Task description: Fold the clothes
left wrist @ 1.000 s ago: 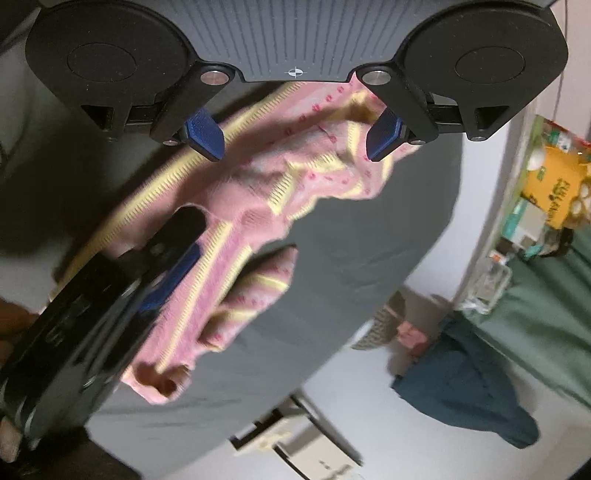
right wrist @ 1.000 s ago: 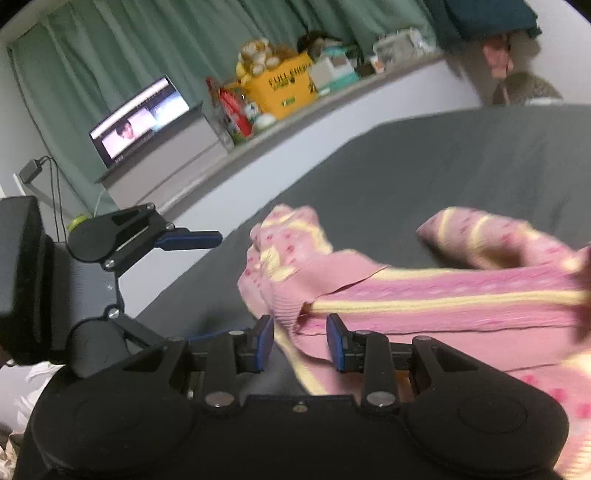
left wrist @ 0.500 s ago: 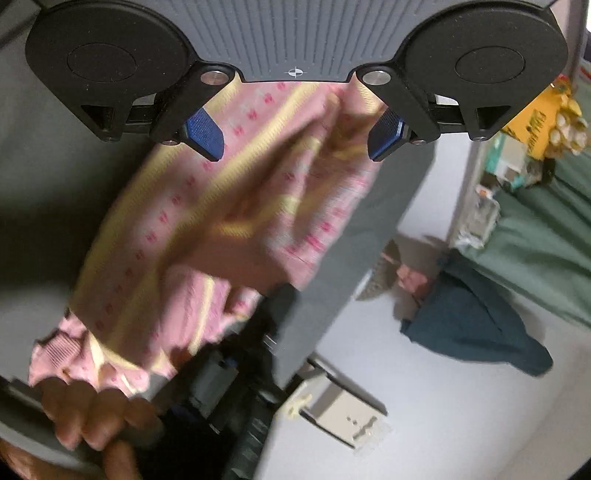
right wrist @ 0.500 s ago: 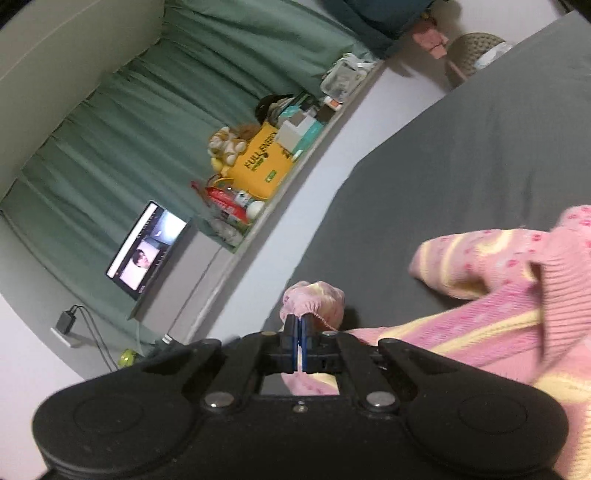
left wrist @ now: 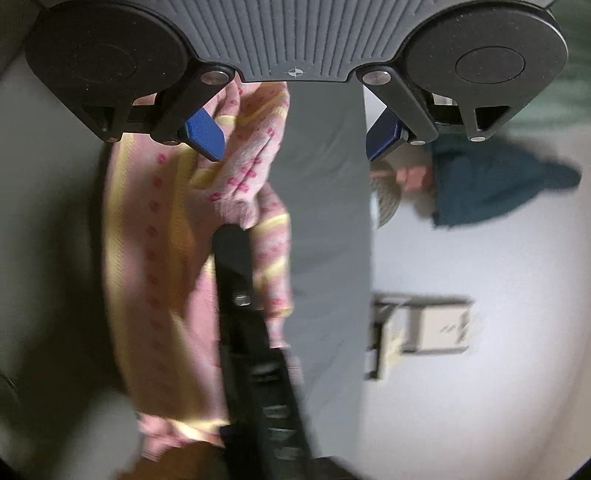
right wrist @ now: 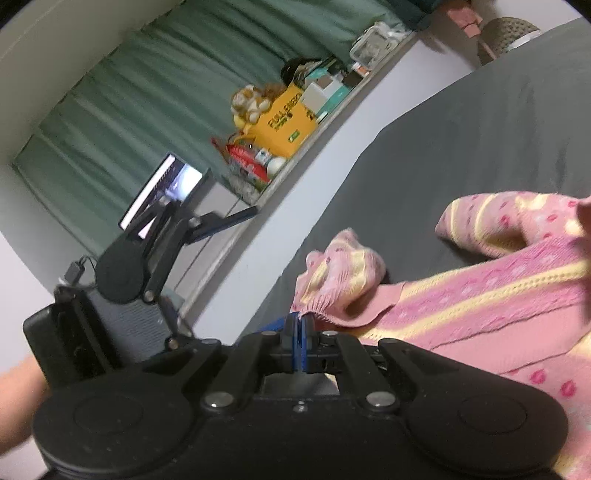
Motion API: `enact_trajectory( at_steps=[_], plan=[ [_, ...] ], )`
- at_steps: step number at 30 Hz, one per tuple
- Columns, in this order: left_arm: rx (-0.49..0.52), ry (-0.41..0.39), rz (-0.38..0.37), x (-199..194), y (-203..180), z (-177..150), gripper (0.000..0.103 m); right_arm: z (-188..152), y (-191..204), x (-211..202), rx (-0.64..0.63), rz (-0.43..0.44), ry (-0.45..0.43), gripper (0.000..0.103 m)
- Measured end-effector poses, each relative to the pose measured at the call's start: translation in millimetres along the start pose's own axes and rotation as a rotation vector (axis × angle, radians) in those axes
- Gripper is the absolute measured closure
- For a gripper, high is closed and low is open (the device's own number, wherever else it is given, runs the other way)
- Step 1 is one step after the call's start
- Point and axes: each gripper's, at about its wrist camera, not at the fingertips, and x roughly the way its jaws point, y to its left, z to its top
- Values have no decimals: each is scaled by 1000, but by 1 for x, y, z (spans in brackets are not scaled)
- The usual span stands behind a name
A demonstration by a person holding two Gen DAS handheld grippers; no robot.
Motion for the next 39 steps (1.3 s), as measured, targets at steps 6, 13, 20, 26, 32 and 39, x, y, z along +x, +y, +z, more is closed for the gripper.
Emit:
enact_trajectory(
  at_steps=[6, 13, 20, 26, 32, 39],
  plan=[
    [152, -51, -34, 13, -14, 14, 40, 0, 6, 1, -20, 11, -4, 100],
    [190, -72, -11, 13, -13, 25, 51, 3, 2, -3, -12, 1, -24, 100],
    [192, -79, -2, 11, -16, 25, 61, 2, 10, -2, -74, 10, -7, 100],
    [167, -67, -21, 4, -16, 31, 81, 1, 21, 0, -126, 16, 5, 100],
    [-10, -25, -21, -3, -10, 37, 96, -2, 26, -2, -155, 4, 8, 97],
    [-417, 104, 55, 5, -3, 44, 96, -10, 68, -38, -537, -244, 53, 77]
  ],
)
